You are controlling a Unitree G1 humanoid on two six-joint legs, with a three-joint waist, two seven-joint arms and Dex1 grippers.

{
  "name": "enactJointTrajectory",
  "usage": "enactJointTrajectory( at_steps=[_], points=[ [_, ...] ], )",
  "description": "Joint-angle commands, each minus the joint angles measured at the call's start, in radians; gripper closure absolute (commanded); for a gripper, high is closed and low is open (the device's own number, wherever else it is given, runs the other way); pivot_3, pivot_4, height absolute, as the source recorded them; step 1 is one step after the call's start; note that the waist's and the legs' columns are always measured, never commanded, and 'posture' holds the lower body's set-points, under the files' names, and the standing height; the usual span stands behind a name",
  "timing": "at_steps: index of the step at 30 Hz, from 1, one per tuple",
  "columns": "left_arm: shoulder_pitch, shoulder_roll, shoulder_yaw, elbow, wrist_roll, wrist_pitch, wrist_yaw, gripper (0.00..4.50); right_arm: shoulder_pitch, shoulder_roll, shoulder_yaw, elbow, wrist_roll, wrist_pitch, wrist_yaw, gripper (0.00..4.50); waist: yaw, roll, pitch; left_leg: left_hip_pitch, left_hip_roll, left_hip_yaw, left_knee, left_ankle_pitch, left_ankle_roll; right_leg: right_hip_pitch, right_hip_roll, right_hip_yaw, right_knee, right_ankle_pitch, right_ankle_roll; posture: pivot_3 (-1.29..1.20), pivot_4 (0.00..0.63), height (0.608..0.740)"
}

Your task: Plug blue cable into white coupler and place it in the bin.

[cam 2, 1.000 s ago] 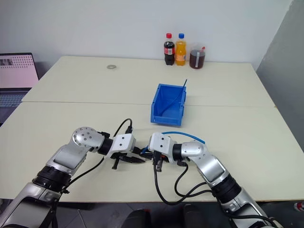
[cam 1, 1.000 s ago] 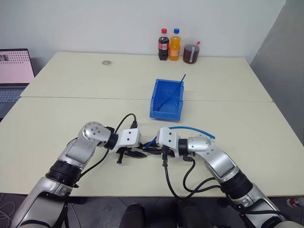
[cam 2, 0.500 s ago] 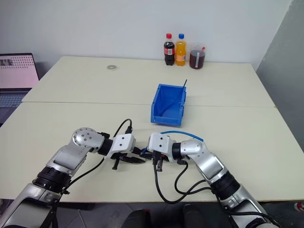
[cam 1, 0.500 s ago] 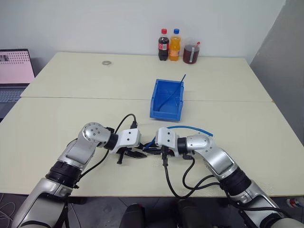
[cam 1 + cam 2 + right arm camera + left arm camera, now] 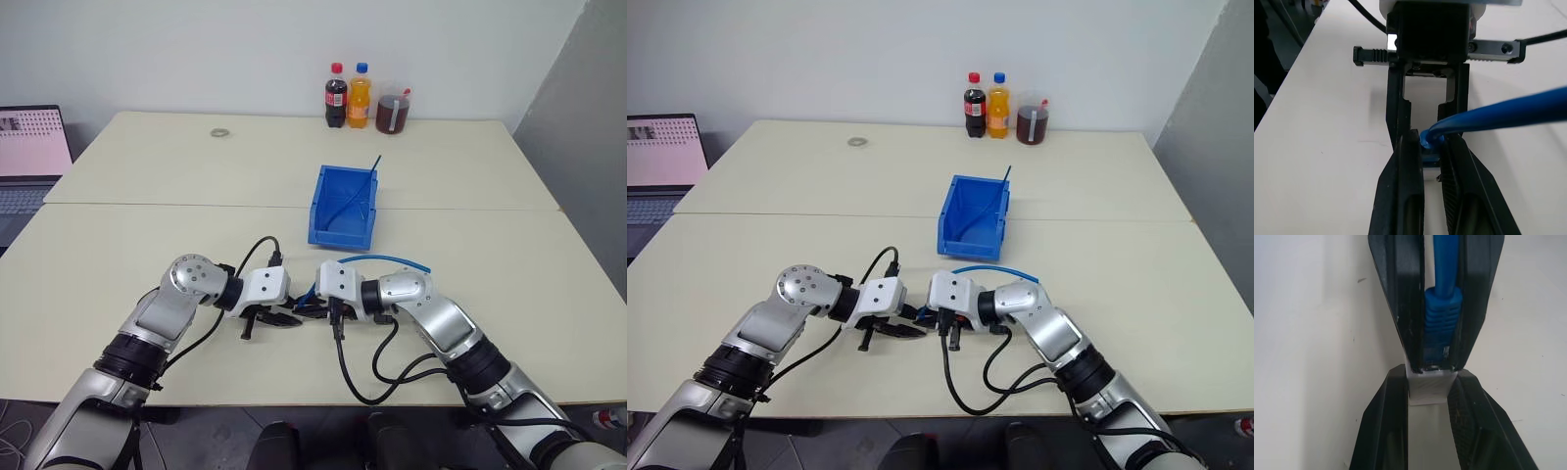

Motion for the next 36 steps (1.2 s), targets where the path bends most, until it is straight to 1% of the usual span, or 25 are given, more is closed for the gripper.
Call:
enactJointTrajectory(
  at_steps=[1,6,12,14,15,16,18,22,26,28,29,32,34,36],
  points=[
    [0.013,-0.013,-0.020,0.006,0.026,0.017,0.006,3.72,0.021,0.011,0.110,0.025,-0.041,0.060,0.037,4.32,-0.001,0.002,-0.004,0.000,0.000,0.000,0.000,0.000,0.000,0.000,0.000,0.000,0.000,0.000,0.000,0.00,0.150,0.740],
    [0.010,-0.018,-0.020,0.006,0.027,0.020,0.004,3.72,0.026,0.015,0.105,0.016,-0.042,0.076,0.039,4.32,-0.001,0.005,-0.010,0.002,0.000,0.001,0.000,0.000,0.000,0.001,0.001,0.001,0.000,0.000,0.000,0.00,0.150,0.740],
    [0.020,-0.018,-0.010,0.025,0.046,-0.006,0.028,3.72,0.015,0.006,0.039,0.015,-0.052,0.031,0.000,4.32,-0.001,0.005,-0.012,0.002,0.000,0.002,-0.001,0.000,0.000,0.001,0.001,0.001,0.000,0.000,0.000,0.00,0.150,0.740],
    [0.019,-0.020,-0.008,0.031,0.046,-0.006,0.031,2.99,0.012,0.005,0.012,0.016,-0.053,0.011,-0.024,4.32,0.000,0.005,-0.012,0.002,0.000,0.002,-0.001,0.000,0.000,0.001,0.001,0.001,0.000,0.000,0.000,0.00,0.150,0.740],
    [0.019,-0.022,-0.003,0.033,0.044,-0.009,0.035,2.91,0.010,0.001,-0.001,0.012,-0.051,0.003,-0.033,4.32,0.000,0.005,-0.011,0.002,0.000,0.002,-0.001,0.000,0.000,0.001,0.001,0.001,0.000,0.000,0.000,0.00,0.150,0.740],
    [0.022,-0.018,0.003,0.033,0.039,-0.016,0.032,2.61,0.011,-0.003,-0.014,0.003,-0.044,0.004,-0.036,4.32,0.000,0.005,-0.011,0.002,0.000,0.002,-0.001,0.000,0.000,0.001,0.001,0.001,0.000,0.000,0.000,0.00,0.150,0.740],
    [0.034,-0.014,0.027,0.023,0.020,-0.019,0.036,2.16,0.015,-0.010,-0.038,-0.023,-0.024,0.015,-0.041,4.32,0.000,0.005,-0.011,0.002,0.000,0.002,0.000,0.000,0.000,0.001,0.001,0.001,0.000,0.000,0.000,0.00,0.150,0.740],
    [0.086,0.030,0.092,-0.026,-0.022,-0.002,0.039,1.24,0.033,-0.022,-0.079,-0.099,0.017,0.058,-0.043,4.33,-0.001,0.005,-0.011,0.000,0.000,0.002,0.000,0.000,0.000,-0.001,0.001,0.001,-0.001,0.000,0.000,0.00,0.150,0.740],
    [0.163,0.100,0.216,-0.122,-0.099,0.114,0.077,0.47,0.049,-0.014,-0.139,-0.205,0.075,0.133,-0.074,4.33,-0.003,0.005,-0.010,-0.003,0.001,0.000,-0.001,0.000,0.000,-0.003,0.001,0.001,-0.001,0.000,-0.001,0.00,0.150,0.740],
    [0.179,0.099,0.296,-0.198,-0.167,0.237,0.136,0.13,0.034,-0.008,-0.197,-0.254,0.113,0.194,-0.104,4.33,-0.004,0.005,-0.008,-0.007,0.003,-0.002,-0.001,0.000,0.000,-0.007,0.001,0.001,0.000,0.000,-0.001,0.00,0.150,0.740],
    [0.175,0.088,0.334,-0.240,-0.198,0.308,0.182,0.00,0.019,-0.006,-0.237,-0.278,0.138,0.232,-0.121,4.33,-0.002,0.005,-0.006,-0.007,0.002,-0.003,0.000,0.000,0.000,-0.007,0.001,0.000,0.000,0.000,-0.001,0.00,0.150,0.740],
    [0.164,0.080,0.384,-0.347,-0.249,0.441,0.255,0.00,-0.035,0.011,-0.346,-0.312,0.210,0.341,-0.180,4.33,0.003,0.005,-0.005,-0.009,0.001,-0.004,0.000,0.000,0.000,-0.007,0.000,-0.003,0.000,0.000,-0.001,0.00,0.150,0.740],
    [0.134,0.069,0.392,-0.417,-0.280,0.527,0.300,0.00,-0.111,0.030,-0.442,-0.280,0.266,0.426,-0.233,4.33,0.004,0.004,-0.005,-0.009,0.002,-0.004,0.000,0.000,0.000,-0.007,-0.001,-0.003,0.000,0.000,0.000,0.00,0.150,0.740],
    [0.090,0.050,0.381,-0.441,-0.285,0.572,0.343,0.00,-0.185,0.031,-0.490,-0.203,0.305,0.461,-0.240,4.33,0.003,0.004,-0.002,-0.008,0.001,-0.004,0.000,0.000,0.000,-0.006,-0.003,-0.002,-0.001,0.000,0.000,0.00,0.150,0.740]
  ],
)
